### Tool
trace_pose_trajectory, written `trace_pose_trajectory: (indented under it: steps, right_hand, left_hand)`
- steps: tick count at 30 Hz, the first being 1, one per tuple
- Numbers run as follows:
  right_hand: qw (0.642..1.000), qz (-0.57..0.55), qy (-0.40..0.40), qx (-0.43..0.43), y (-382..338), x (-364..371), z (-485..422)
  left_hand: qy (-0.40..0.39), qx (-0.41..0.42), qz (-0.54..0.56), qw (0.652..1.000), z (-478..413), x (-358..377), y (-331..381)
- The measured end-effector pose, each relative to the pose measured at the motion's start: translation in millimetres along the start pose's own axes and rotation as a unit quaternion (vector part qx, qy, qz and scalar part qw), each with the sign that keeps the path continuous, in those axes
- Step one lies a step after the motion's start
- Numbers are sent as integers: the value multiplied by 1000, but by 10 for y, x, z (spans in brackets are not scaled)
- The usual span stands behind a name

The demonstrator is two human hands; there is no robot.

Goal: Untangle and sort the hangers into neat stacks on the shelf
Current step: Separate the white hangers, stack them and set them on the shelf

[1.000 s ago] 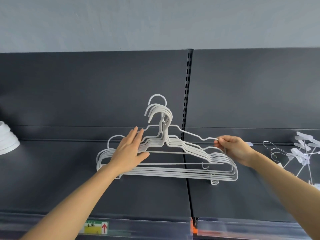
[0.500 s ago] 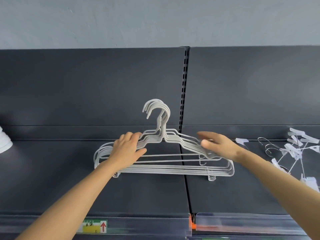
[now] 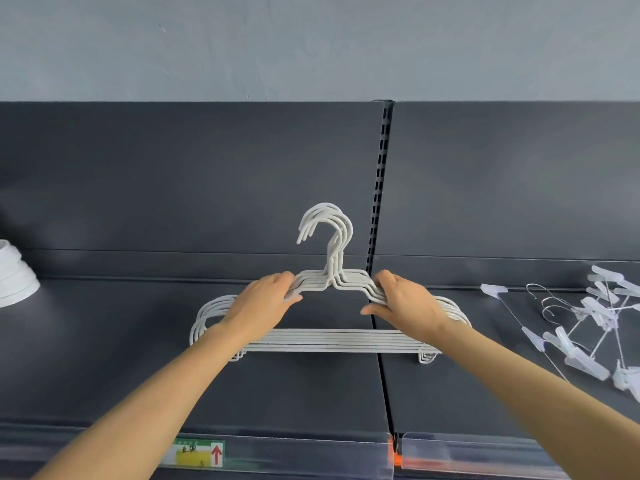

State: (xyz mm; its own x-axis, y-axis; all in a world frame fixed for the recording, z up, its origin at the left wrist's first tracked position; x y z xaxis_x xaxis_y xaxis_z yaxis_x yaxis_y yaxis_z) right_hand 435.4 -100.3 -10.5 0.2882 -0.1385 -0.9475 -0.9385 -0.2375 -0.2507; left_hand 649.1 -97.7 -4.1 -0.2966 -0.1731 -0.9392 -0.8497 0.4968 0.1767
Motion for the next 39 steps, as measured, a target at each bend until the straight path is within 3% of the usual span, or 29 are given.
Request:
trace_pose_trajectory:
  steps: [4,9,16,25,34,39]
  right_hand:
    - [1000,-11,22,-10,-41,2,-27]
    - [999,8,-7,-35,-119,104,-31]
    - [997,-7,-77,26,-127,152,-192]
    - [995,-24,-85,42,-138,122,-235]
    - [986,-148,-75,-30,-58,29,-147]
    - [982,-160,-83,-51,-31,39,-195]
  left_hand:
    - [36,12,-23,999,-3,-48,-27]
    - [-39,18,7,999,-9,109,-69]
    - [-122,-40,80,988,-161,146,-5]
    - [-118,-44,81,989,-167,103,96]
    - [-89,-54,90,990,-171,141,-187]
    - [-56,-48,88,993,-180,105,-172]
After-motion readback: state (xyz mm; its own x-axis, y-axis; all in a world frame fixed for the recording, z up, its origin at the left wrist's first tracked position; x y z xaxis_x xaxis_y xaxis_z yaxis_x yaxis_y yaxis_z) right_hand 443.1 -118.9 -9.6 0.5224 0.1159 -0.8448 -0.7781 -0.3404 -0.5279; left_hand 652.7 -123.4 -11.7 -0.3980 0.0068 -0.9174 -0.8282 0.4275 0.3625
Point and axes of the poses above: each hand's wrist, its own z-axis away from the middle knuckle, its own x-axis out of the palm, y = z × x, the point moved 8 cm from there along -z, towards the middle knuckle, and after that the axes turned 9 degrees about x, right-handed, at the moved point
